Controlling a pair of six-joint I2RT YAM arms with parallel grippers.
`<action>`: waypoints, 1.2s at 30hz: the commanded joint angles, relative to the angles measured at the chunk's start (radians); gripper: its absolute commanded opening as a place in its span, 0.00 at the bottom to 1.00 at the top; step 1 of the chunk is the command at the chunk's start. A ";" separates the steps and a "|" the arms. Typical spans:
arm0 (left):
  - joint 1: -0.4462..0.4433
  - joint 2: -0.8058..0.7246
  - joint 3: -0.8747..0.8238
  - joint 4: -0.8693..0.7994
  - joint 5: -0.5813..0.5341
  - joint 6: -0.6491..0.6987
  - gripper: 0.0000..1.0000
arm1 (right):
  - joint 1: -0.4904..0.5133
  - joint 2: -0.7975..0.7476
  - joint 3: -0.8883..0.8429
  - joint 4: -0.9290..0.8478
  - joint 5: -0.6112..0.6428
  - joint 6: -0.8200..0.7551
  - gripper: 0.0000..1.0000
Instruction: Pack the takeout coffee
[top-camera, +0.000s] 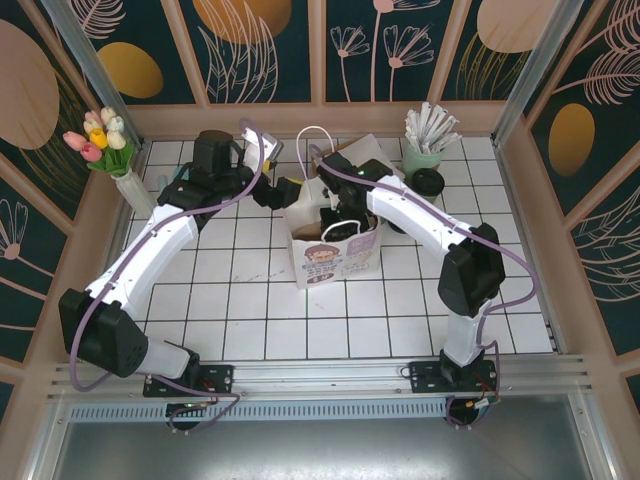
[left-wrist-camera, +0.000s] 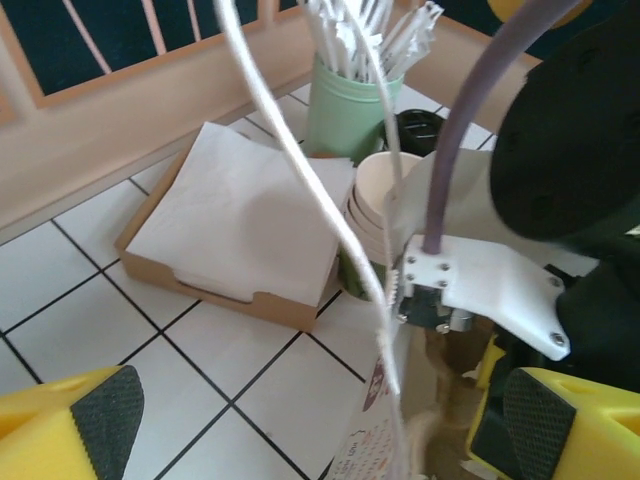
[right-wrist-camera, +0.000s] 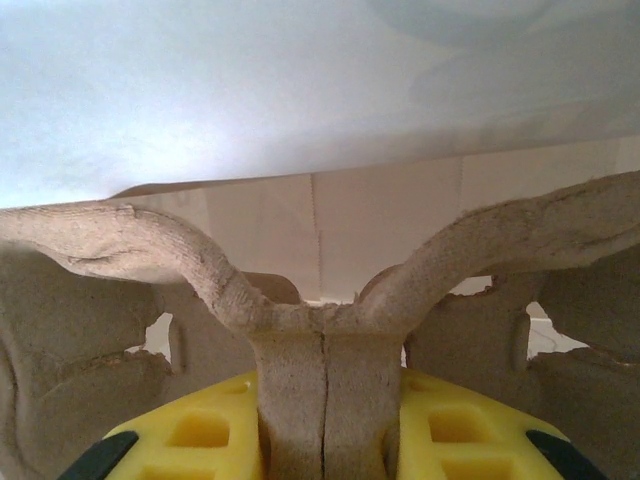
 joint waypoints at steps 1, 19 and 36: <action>-0.001 -0.002 0.029 -0.005 0.011 0.023 0.94 | 0.018 0.000 -0.021 0.031 0.034 0.032 0.26; -0.001 0.147 0.178 0.064 0.109 -0.037 0.55 | 0.046 0.006 -0.107 0.142 0.069 0.083 0.26; -0.001 0.064 0.039 0.276 0.014 -0.302 0.00 | 0.050 0.055 -0.116 0.142 0.086 0.126 0.26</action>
